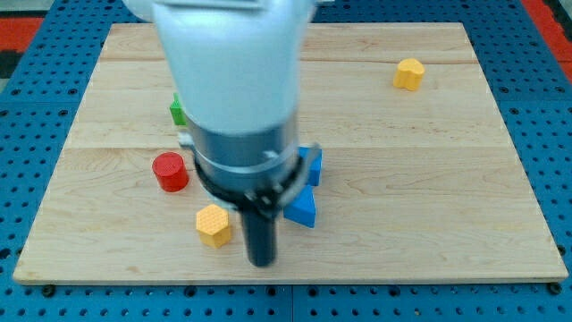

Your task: Place the yellow hexagon to the right side of the red circle

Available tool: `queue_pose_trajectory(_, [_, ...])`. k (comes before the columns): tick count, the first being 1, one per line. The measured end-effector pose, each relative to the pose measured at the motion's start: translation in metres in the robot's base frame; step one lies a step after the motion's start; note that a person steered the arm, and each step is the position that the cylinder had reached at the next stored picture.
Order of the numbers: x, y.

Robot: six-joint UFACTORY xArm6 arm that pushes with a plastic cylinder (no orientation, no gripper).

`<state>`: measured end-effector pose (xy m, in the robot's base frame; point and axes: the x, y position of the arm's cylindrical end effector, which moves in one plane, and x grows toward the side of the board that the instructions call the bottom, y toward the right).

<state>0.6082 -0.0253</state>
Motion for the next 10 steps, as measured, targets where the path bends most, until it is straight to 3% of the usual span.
queue_pose_trajectory(2, [0.000, -0.104])
queue_pose_trajectory(3, [-0.010, -0.035])
queue_pose_trajectory(5, [-0.014, -0.075])
queue_pose_trajectory(8, [-0.055, -0.094])
queue_pose_trajectory(10, [-0.106, -0.078])
